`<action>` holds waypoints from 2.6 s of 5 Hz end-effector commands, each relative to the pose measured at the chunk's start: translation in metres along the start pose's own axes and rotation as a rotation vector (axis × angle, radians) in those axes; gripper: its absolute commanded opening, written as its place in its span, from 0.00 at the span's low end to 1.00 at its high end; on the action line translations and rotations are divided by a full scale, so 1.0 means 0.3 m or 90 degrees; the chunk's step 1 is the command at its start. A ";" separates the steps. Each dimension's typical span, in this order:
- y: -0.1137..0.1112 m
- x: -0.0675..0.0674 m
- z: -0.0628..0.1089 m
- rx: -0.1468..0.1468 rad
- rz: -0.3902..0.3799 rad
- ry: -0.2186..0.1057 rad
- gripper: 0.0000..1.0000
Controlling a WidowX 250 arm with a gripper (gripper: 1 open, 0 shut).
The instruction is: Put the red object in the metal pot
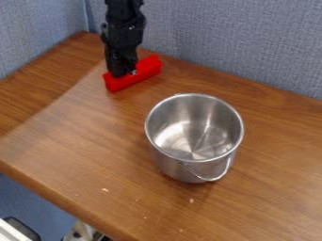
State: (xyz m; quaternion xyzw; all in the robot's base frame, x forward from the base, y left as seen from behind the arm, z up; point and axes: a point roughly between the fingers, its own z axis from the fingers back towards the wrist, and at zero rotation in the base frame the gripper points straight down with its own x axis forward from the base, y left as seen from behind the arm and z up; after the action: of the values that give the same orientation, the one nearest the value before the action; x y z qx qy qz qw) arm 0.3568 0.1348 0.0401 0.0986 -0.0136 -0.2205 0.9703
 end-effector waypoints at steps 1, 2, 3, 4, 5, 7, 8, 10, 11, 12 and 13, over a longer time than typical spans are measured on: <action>-0.009 -0.086 -0.040 -0.031 -0.001 0.036 0.00; -0.001 -0.095 -0.008 -0.031 -0.013 0.030 0.00; -0.030 -0.074 0.058 -0.020 -0.033 0.023 0.00; -0.062 -0.053 0.138 -0.006 -0.049 0.011 0.00; -0.035 -0.065 0.179 -0.002 -0.069 0.004 0.00; 0.025 -0.089 0.269 0.018 -0.113 -0.008 0.00; -0.018 -0.082 0.375 0.048 -0.088 -0.020 0.00; -0.263 0.014 0.553 0.064 -0.175 -0.081 0.00; -0.389 -0.002 0.579 0.046 -0.235 -0.111 0.00; -0.484 -0.058 0.593 0.036 -0.257 -0.117 0.00; -0.548 -0.105 0.579 0.025 -0.268 -0.117 0.00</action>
State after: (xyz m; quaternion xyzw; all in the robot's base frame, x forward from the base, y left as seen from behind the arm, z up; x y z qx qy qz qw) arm 0.2450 -0.0269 0.1690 0.0929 -0.0685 -0.4257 0.8975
